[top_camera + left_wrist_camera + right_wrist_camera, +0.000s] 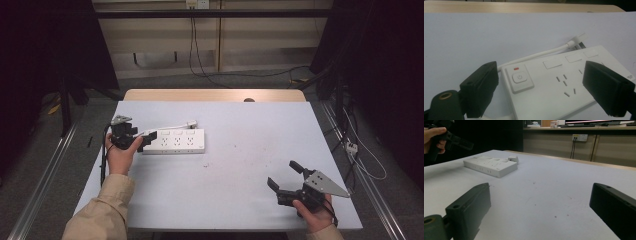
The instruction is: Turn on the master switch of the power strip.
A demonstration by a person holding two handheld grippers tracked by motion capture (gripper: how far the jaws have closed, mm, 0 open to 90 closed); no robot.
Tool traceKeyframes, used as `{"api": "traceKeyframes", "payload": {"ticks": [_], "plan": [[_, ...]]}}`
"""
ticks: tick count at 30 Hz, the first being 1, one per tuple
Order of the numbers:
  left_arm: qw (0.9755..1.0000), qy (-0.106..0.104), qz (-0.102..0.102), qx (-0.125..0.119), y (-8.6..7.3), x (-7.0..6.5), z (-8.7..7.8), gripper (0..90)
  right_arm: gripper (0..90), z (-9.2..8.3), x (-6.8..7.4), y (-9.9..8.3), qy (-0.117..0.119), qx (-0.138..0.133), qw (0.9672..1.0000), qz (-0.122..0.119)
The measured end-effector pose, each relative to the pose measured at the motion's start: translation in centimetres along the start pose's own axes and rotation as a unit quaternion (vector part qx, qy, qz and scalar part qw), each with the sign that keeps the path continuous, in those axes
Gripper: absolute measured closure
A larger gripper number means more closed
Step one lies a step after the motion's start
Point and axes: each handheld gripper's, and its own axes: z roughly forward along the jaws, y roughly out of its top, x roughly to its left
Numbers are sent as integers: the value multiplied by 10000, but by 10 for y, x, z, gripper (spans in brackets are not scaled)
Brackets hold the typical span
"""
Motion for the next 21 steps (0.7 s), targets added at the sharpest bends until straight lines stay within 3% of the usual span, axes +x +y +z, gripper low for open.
{"api": "traceKeyframes", "payload": {"ticks": [5, 15, 21], "plan": [[9999, -130, 47, 8, 0, -6, -4, 123, 30, -1, 0, 0, -34, 3, 10000, 5], [9984, -466, 326, 72, 0, -25, -11, 103, 31, 1, 1, 1, -19, 1, 10000, 3], [9973, -625, 397, -29, -3, -35, -16, 98, 31, 0, 1, 0, -27, 10, 10000, -16]]}}
